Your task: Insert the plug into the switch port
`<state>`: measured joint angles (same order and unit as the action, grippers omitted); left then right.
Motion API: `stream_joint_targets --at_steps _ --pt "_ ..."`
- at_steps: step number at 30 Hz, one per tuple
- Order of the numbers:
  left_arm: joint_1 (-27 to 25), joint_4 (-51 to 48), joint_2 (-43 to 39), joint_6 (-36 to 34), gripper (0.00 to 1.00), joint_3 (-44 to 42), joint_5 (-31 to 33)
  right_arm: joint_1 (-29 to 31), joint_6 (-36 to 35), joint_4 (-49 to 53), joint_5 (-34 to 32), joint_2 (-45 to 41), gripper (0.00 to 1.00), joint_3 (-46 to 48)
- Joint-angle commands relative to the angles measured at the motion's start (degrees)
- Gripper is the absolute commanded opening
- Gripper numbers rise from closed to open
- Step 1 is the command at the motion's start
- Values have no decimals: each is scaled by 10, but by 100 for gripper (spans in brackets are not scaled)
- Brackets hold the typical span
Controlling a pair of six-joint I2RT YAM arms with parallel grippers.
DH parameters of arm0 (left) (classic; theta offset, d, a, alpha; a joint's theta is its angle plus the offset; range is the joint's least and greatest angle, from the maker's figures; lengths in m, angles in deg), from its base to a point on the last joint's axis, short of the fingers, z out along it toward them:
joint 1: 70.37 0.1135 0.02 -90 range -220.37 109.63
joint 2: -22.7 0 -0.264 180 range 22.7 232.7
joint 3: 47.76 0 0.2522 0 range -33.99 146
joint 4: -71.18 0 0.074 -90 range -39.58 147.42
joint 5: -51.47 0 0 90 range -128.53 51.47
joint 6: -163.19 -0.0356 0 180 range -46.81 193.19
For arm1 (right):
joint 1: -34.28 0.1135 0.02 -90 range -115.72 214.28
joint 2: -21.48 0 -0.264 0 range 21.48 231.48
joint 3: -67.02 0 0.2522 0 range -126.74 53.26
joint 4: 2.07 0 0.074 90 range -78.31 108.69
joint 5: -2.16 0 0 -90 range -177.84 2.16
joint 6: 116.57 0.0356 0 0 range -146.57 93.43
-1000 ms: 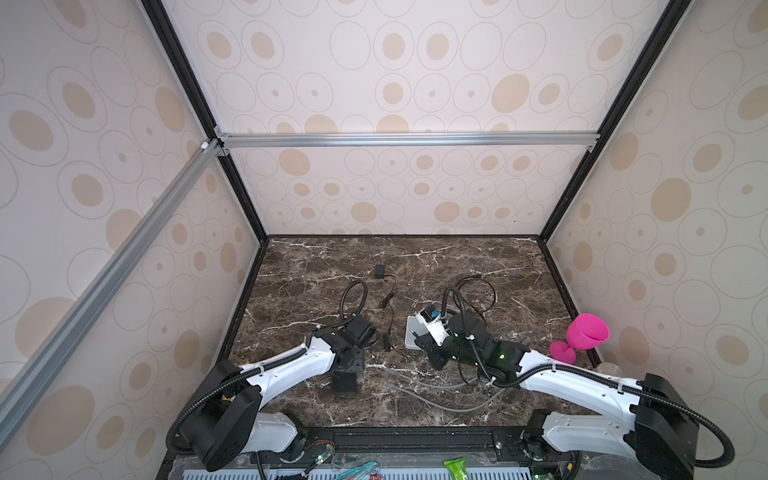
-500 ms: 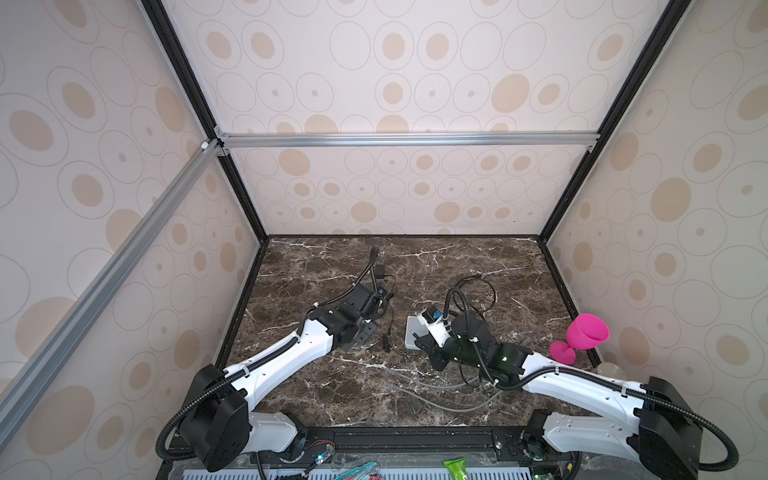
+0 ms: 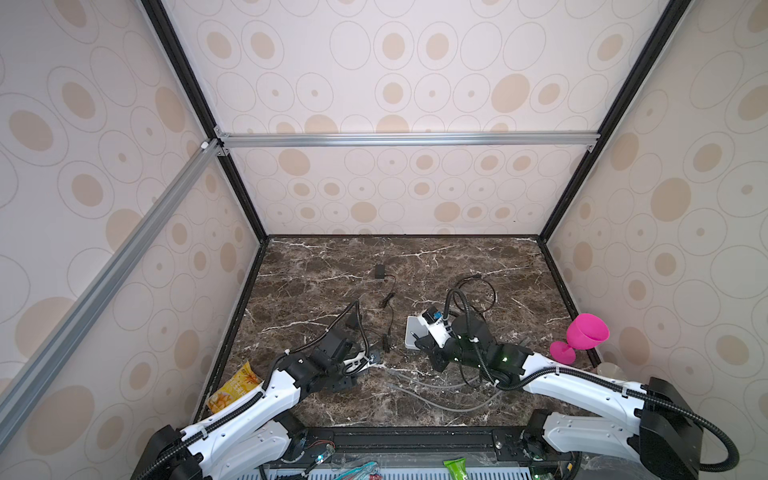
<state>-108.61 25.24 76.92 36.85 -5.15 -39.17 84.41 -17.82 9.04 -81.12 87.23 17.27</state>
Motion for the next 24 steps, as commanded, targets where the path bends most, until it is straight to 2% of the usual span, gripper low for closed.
stream_joint_targets --at_steps 1,5,9,17,19,22,24 --pt "4 -12 25 -79 6 8 -9 -3 0 -8 9 1 0 0" --pt "6 -17 61 -86 3 20 -27 -2 -2 -5 12 6 0 -5" --pt "8 -9 99 -100 8 12 7 -3 -3 -7 14 10 0 -6" --pt "32 3 120 -96 14 12 1 -3 -5 -11 14 5 0 -2" --pt "33 8 115 -90 20 5 1 -2 -6 -11 17 9 0 -3" --pt "35 11 92 -74 39 -8 -13 -3 -7 -10 20 11 0 -6" --pt "36 18 73 -62 46 -21 -14 -2 -8 -10 20 13 0 -7"
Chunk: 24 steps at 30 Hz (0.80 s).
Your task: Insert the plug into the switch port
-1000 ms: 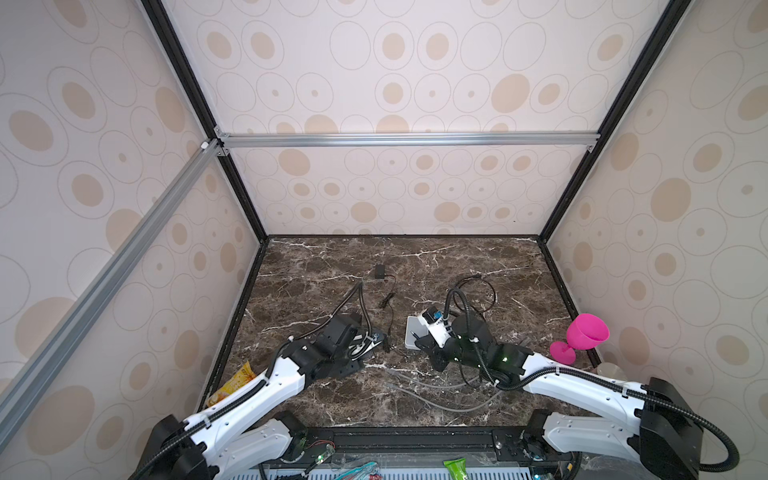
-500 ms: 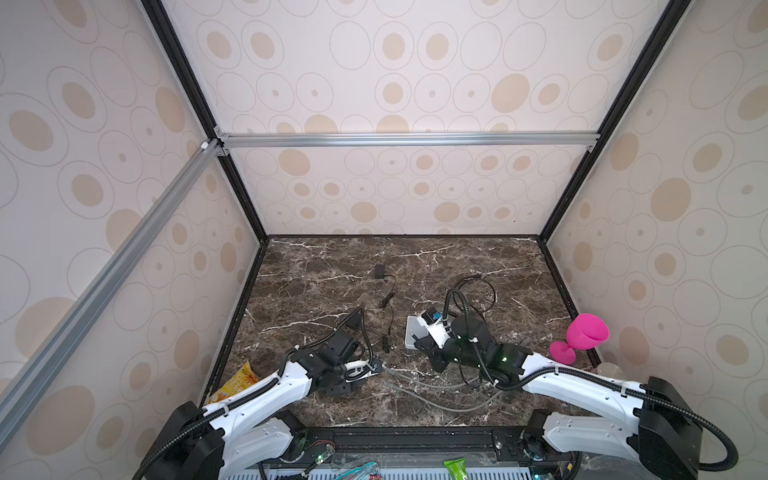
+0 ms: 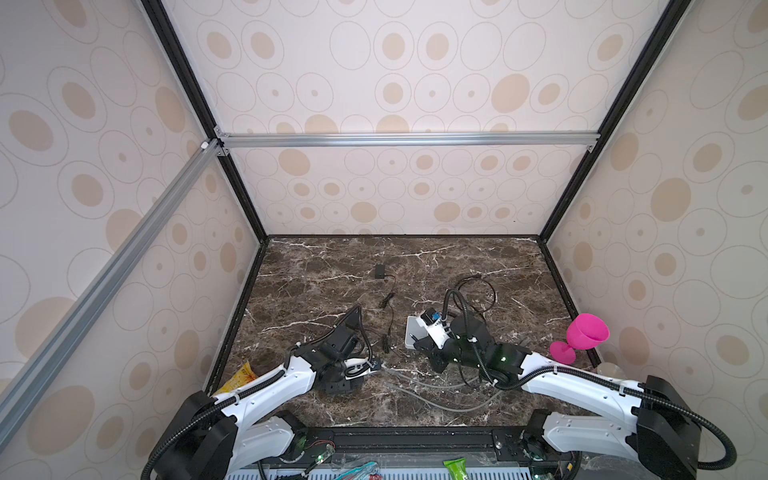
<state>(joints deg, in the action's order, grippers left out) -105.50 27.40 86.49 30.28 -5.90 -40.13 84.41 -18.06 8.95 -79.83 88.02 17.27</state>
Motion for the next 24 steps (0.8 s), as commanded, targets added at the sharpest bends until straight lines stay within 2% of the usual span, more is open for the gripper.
stream_joint_targets --at_steps 1,6,8,10,17,20,24 --pt "5 -1 -33 6 49 -20 -1 -3 -5 -8 8 5 0 -7" --pt "5 11 -73 14 62 -20 13 -3 -7 -5 8 11 0 -13" --pt "4 12 -89 20 72 -12 5 -3 -6 -3 7 15 0 -16" --pt "4 15 -112 33 98 -6 -10 -2 -6 -2 7 18 0 -18" --pt "5 20 -202 99 98 27 -57 -2 -9 10 9 39 0 -36" --pt "5 37 -255 167 98 53 -48 -2 -13 22 14 58 0 -55" --pt "5 80 -317 303 98 90 -19 -3 -19 40 19 85 0 -82"
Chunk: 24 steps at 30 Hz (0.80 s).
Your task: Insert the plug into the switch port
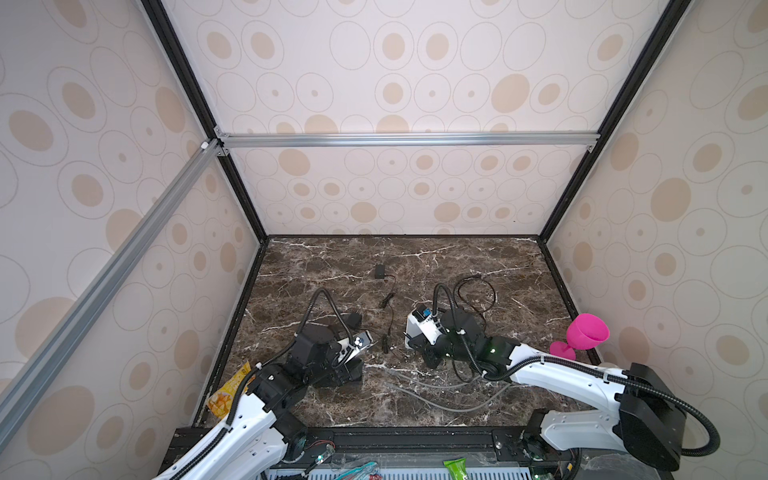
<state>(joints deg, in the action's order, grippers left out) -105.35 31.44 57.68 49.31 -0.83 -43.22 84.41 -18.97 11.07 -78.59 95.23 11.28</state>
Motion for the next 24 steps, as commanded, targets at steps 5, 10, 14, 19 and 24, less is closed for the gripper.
stream_joint_targets --at_steps 5,10,14,19,24 --pt "3 78 -56 294 98 78 43 -2 -11 36 2 35 0 -46" --pt "3 88 -45 397 98 86 57 -11 -16 67 12 56 0 -79" --pt "3 108 -50 456 98 46 73 -22 -62 131 -9 69 0 -132" --pt "3 113 -73 484 98 4 68 -45 -110 216 -59 71 0 -225" --pt "3 105 -105 518 98 -23 92 -50 -76 191 -17 95 0 -242"
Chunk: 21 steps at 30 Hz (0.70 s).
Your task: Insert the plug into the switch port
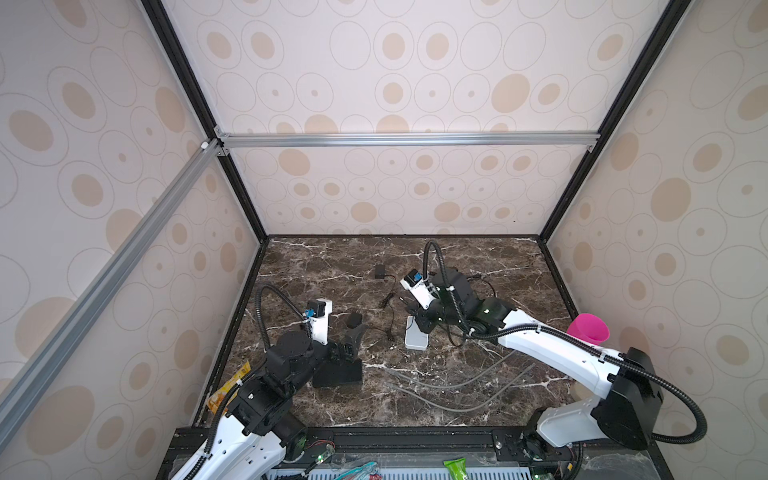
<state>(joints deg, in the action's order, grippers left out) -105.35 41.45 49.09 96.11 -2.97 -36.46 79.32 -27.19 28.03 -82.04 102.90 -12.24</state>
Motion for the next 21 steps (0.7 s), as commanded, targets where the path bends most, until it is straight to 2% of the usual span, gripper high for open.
stream_joint_targets --at_steps 1,5,9,15,21 --pt "3 6 -21 57 98 -3 26 0 14 23 29 32 0 -11" --pt "3 12 -26 55 98 -4 39 0 32 53 47 71 0 -31" --pt "3 46 -49 30 98 -21 19 1 39 70 49 74 0 -37" --pt "3 45 -47 44 98 -22 27 1 35 122 13 67 0 -49" --pt "3 37 -23 71 98 -17 38 1 40 126 -15 48 0 -27"
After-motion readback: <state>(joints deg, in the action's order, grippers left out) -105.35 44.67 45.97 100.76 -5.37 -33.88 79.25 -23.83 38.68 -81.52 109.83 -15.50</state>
